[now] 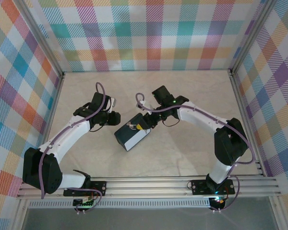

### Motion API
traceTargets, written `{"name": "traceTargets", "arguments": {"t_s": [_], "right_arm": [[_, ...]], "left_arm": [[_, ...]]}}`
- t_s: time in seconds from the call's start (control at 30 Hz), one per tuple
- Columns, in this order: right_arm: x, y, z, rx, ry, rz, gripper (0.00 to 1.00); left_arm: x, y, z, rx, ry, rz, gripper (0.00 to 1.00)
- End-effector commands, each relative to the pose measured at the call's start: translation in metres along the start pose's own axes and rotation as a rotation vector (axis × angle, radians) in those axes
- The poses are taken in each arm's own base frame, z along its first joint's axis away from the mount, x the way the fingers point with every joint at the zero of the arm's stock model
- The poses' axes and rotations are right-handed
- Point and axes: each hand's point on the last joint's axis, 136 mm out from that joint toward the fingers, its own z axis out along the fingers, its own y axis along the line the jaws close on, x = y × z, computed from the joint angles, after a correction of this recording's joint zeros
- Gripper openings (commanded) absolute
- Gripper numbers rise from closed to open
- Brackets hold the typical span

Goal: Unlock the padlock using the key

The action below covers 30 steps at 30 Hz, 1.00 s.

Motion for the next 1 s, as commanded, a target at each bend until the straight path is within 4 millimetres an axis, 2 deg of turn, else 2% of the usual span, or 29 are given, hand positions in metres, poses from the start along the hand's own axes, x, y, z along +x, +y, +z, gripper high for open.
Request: {"name": "traceTargets", "arguments": {"t_s": [0.0, 0.17, 0.3, 0.53, 0.6, 0.83, 0.97], "right_arm": [[-0.013, -0.009, 0.001, 0.02, -0.055, 0.233, 0.08], [-0.019, -0.033, 0.003, 0.131, -0.109, 0.4, 0.07], [-0.025, -0.041, 0.004, 0.142, -0.197, 0.516, 0.05], [-0.036, -0.058, 0.001, 0.172, -0.332, 0.692, 0.05], [-0.04, -0.066, 0.0, 0.212, -0.385, 0.718, 0.08], [-0.054, -0.07, 0.014, 0.267, -0.447, 0.715, 0.08], [-0.052, -0.075, 0.024, 0.264, -0.459, 0.759, 0.08]], "left_arm": [[0.005, -0.009, 0.001, 0.017, 0.026, -0.013, 0.38], [0.017, -0.029, 0.012, 0.07, 0.075, 0.002, 0.37], [0.029, -0.04, 0.019, 0.085, 0.105, 0.009, 0.36], [0.036, -0.053, 0.022, 0.146, 0.13, -0.021, 0.35], [0.036, -0.057, 0.024, 0.153, 0.126, -0.02, 0.35], [0.036, -0.072, 0.037, 0.167, 0.14, -0.002, 0.34], [0.035, -0.069, 0.041, 0.144, 0.133, -0.002, 0.34]]}}
